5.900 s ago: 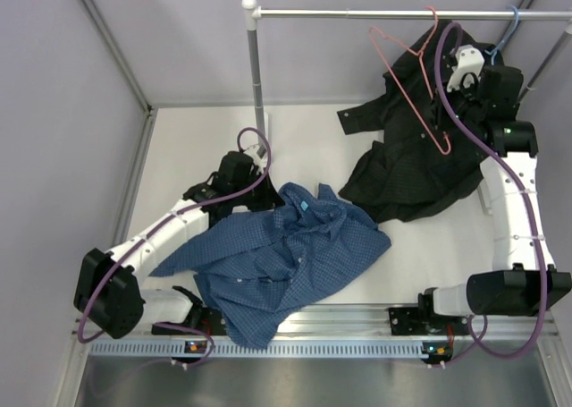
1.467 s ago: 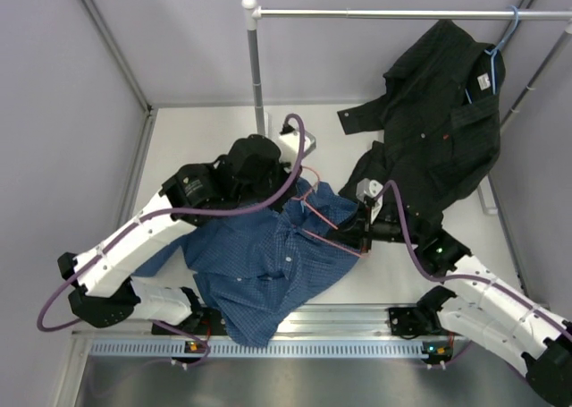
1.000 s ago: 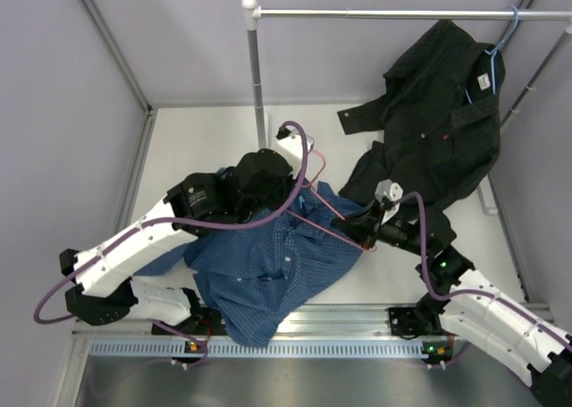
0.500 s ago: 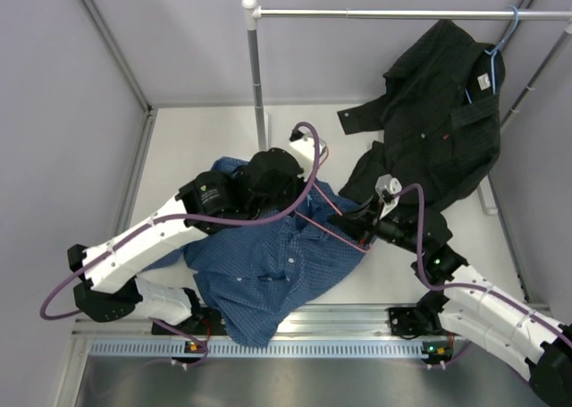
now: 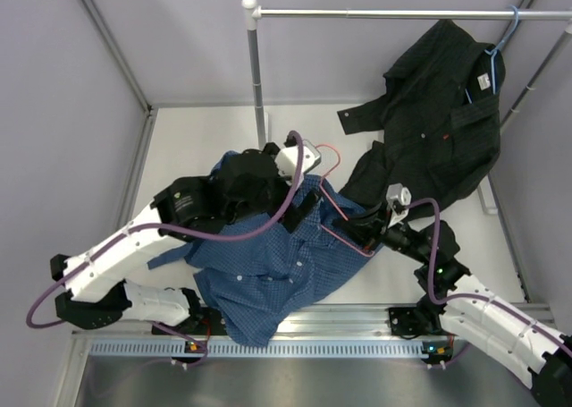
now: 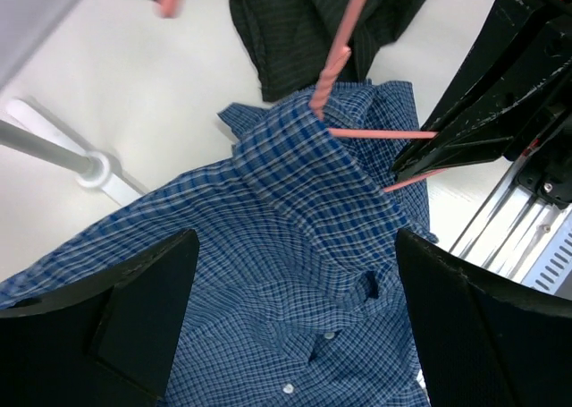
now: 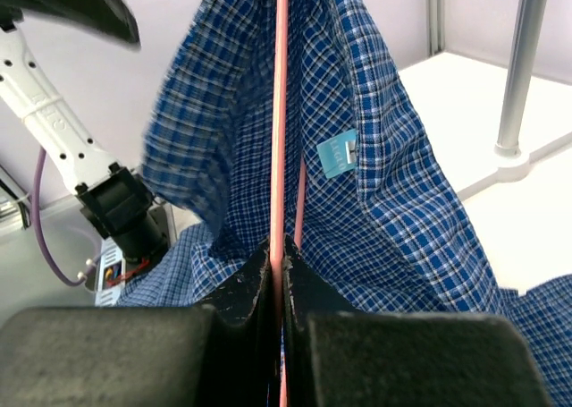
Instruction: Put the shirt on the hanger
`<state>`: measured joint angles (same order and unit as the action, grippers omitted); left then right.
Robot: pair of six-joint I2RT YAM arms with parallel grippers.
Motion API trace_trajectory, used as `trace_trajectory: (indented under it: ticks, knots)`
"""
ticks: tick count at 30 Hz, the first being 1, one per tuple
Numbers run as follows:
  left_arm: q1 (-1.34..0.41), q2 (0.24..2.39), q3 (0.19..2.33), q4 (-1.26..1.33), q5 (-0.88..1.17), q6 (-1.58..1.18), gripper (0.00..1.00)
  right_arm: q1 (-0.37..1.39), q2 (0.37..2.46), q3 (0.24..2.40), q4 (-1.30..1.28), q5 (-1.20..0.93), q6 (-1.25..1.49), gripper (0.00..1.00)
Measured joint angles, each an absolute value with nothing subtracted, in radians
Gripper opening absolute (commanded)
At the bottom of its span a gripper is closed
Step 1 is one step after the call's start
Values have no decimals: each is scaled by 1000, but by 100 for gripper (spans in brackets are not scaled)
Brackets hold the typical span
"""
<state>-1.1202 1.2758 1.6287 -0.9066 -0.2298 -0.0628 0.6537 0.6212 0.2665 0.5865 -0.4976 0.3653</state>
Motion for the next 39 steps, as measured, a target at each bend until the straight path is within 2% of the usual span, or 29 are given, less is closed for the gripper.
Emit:
trace_trajectory:
  ticks: [1,3,8,13,18,21,25,31,39]
  knots:
    - [-1120,1254,1629,-901,-233,-45,98,654,615,259,600,-497,368,0]
    - [-1120,1210,1622,-879,-238,14,98,654,605,247,620,-497,371,0]
    - [-1110,1039,1430,-703,-195,279,98,654,586,236,625,-495,378,0]
    - [-938,1036,1423,-654,117,466,98,654,552,236,602,-499,374,0]
    - [-676,1188,1579,-715,520,547,98,654,501,236,552,-523,334,0]
    - [-643,1287,1656,-776,704,585,98,653,490,236,523,-550,305,0]
    - [-643,1327,1649,-847,884,611,98,653,491,246,479,-570,269,0]
    - [-643,1300,1587,-881,1063,633,83,653,491,271,440,-592,229,0]
    - [-643,1335,1577,-896,1128,605,78,653,469,271,442,-648,210,0]
